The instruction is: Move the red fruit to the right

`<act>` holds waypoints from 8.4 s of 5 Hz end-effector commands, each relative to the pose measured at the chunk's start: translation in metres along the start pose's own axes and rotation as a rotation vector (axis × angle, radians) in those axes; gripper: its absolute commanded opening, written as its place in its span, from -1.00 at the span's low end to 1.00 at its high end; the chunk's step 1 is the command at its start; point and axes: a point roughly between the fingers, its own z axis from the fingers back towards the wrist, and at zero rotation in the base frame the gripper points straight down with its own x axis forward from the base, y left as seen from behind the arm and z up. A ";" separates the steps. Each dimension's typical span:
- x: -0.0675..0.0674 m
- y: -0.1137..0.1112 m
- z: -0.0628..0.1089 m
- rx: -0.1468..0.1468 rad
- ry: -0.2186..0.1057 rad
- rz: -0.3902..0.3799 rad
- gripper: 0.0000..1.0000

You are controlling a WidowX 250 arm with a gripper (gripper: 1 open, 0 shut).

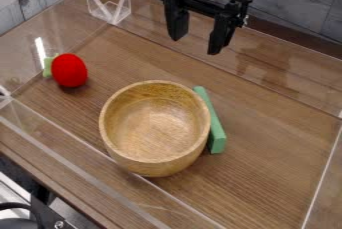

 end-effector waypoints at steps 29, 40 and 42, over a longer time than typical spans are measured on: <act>0.033 -0.030 0.006 -0.137 -0.176 0.118 -1.00; 0.034 -0.112 -0.034 -0.052 -0.102 -0.117 1.00; 0.022 -0.097 -0.009 -0.080 -0.202 -0.007 1.00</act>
